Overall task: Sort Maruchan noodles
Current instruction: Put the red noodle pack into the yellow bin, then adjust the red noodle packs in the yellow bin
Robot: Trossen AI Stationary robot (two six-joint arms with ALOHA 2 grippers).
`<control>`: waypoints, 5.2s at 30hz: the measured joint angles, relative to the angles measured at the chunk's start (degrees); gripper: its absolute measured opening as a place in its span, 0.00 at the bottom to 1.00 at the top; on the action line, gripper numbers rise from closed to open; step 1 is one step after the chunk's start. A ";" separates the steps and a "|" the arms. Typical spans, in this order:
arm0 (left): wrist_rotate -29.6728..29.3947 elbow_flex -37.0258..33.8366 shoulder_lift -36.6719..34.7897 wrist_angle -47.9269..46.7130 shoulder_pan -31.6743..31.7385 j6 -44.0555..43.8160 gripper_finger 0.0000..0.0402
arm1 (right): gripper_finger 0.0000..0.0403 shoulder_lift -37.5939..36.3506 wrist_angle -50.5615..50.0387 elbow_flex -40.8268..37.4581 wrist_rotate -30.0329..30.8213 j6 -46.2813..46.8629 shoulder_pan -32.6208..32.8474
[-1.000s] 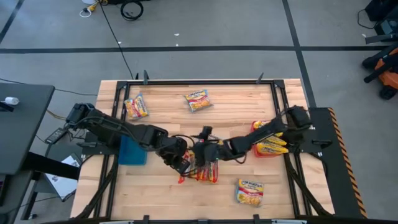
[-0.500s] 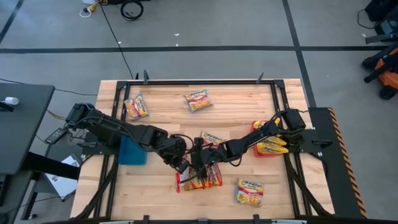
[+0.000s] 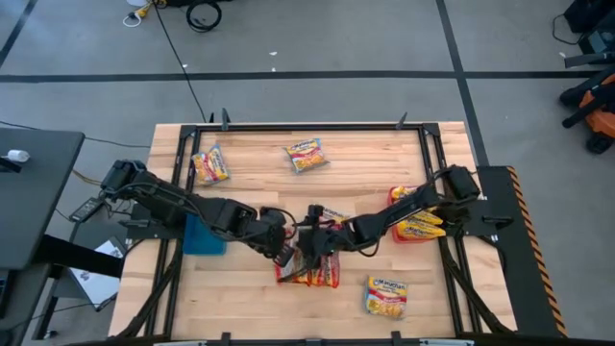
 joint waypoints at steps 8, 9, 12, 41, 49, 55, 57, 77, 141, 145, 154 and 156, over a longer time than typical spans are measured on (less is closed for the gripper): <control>-10.29 -0.04 0.13 -0.36 1.36 0.84 0.01 | 0.60 -5.79 -11.08 0.19 2.05 5.38 6.14; -10.60 -0.07 0.13 -0.31 1.53 0.91 0.01 | 0.60 -5.89 -11.51 0.19 1.30 6.43 7.03; -10.52 -0.07 0.13 0.32 1.84 0.90 0.01 | 0.60 -5.73 -11.52 0.12 0.10 7.53 9.32; -3.90 -1.07 0.01 4.62 -2.93 -1.19 0.01 | 0.60 -3.56 -2.83 0.06 3.55 9.58 2.40; -5.21 -3.06 0.11 10.61 -1.58 7.55 0.01 | 0.60 -4.07 -4.50 -0.12 3.81 8.91 5.33; -3.25 -2.99 0.00 11.10 -2.15 6.41 0.01 | 0.60 -4.69 -4.68 -0.12 3.90 8.16 6.09; -3.29 -2.99 0.00 10.68 -2.23 5.56 0.01 | 0.60 -4.70 -4.78 -0.10 4.07 8.18 6.09; -3.63 -2.99 0.10 3.31 -1.62 3.28 0.01 | 0.60 -2.58 -3.01 0.14 0.55 9.32 2.56; -19.45 2.01 -1.09 0.91 -10.97 26.30 0.57 | 0.60 0.47 2.33 0.05 5.60 12.87 -6.67; -23.58 2.01 1.98 0.13 -12.53 26.93 0.57 | 0.60 -1.79 0.44 -0.23 6.01 11.53 -5.85; -30.20 1.97 8.03 -1.31 -8.72 26.05 0.45 | 0.60 -9.66 -8.47 -0.18 9.61 12.84 1.91; -30.42 1.94 8.51 -1.82 -6.84 26.89 0.41 | 0.60 -9.85 -8.32 -0.14 11.02 13.44 4.00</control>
